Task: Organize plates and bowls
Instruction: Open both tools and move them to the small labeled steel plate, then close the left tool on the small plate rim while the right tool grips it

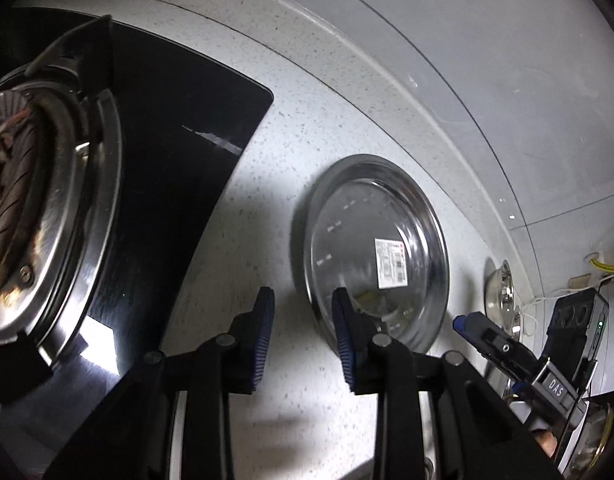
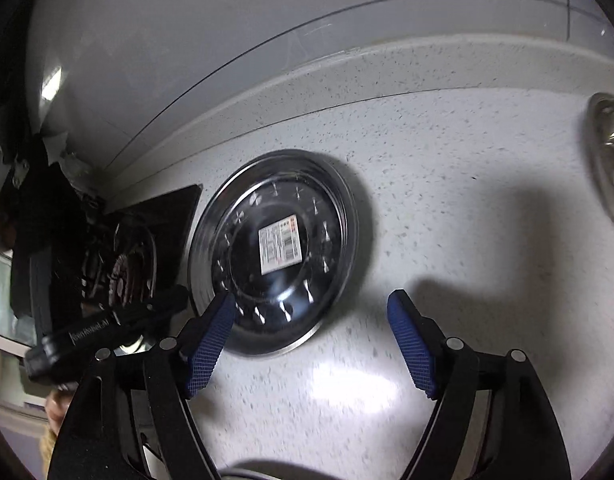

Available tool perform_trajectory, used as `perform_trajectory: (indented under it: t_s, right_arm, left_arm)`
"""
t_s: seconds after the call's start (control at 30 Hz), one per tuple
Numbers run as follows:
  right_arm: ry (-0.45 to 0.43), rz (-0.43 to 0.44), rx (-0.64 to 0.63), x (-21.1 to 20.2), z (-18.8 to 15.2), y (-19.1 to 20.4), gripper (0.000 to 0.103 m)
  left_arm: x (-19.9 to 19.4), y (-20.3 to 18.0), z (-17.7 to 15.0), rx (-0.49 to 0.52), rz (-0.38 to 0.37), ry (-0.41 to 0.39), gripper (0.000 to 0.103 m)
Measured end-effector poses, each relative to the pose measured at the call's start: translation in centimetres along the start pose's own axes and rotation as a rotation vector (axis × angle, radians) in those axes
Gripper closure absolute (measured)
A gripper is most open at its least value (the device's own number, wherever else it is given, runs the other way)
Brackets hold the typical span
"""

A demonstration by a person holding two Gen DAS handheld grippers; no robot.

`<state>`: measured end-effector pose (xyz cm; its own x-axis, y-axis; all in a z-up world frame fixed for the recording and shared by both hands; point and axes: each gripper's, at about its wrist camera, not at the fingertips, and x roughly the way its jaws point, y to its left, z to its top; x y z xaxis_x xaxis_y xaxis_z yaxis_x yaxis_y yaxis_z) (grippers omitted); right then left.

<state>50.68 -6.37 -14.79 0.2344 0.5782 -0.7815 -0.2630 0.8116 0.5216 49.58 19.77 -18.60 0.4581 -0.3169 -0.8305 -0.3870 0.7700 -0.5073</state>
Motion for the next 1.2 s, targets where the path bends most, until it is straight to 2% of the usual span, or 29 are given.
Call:
perform_trajectory:
  t_s: [0.17, 0.3, 0.47, 0.5, 0.53, 0.57, 0.6, 0.67, 0.73, 0.93, 1.1, 1.2]
  right_arm:
    - [-0.031, 0.044, 0.023, 0.9, 0.8, -0.6, 0.025]
    - [-0.042, 0.081, -0.008, 1.3, 0.9, -0.3, 0.02]
    - [-0.022, 0.029, -0.013, 1.8, 1.4, -0.6, 0.021]
    - [-0.027, 0.026, -0.008, 1.8, 1.5, -0.6, 0.028]
    - [-0.022, 0.02, -0.011, 1.9, 1.5, -0.6, 0.044]
    - [-0.016, 0.01, -0.024, 2.2, 1.6, -0.4, 0.053]
    - [-0.011, -0.003, -0.036, 2.3, 1.7, -0.3, 0.068]
    - [-0.007, -0.056, -0.057, 2.4, 1.7, 0.0, 0.075]
    - [0.0, -0.087, -0.058, 2.5, 1.8, -0.1, 0.09]
    - [-0.055, -0.074, -0.086, -1.1, 0.8, 1.4, 0.092]
    - [-0.117, -0.062, -0.128, -6.9, -1.9, 3.7, 0.092]
    - [-0.135, -0.062, -0.145, -10.2, -4.5, 4.5, 0.092]
  left_arm:
    - [0.8, 0.0, 0.7, 0.002, -0.009, -0.006, 0.074]
    - [1.2, -0.3, 1.2, 0.02, -0.024, -0.014, 0.074]
    - [1.8, -0.5, 1.3, -0.002, -0.06, -0.01, 0.078]
    - [1.8, -0.7, 1.3, 0.009, -0.049, -0.011, 0.08]
    - [2.0, -0.8, 1.3, 0.017, -0.041, -0.009, 0.092]
    - [2.2, -0.9, 1.1, 0.024, -0.027, -0.002, 0.095]
    - [2.2, -0.8, 1.2, 0.026, -0.023, -0.009, 0.097]
    - [1.9, -0.6, 1.0, 0.02, -0.028, -0.018, 0.097]
    - [1.3, -0.5, 0.9, 0.01, -0.039, -0.029, 0.097]
    - [-3.3, -2.1, -0.4, 0.057, -0.03, -0.075, 0.097]
    - [-8.4, -3.5, -3.8, 0.102, -0.078, -0.092, 0.096]
    - [-11.5, -4.2, -6.9, 0.146, -0.098, -0.085, 0.096]
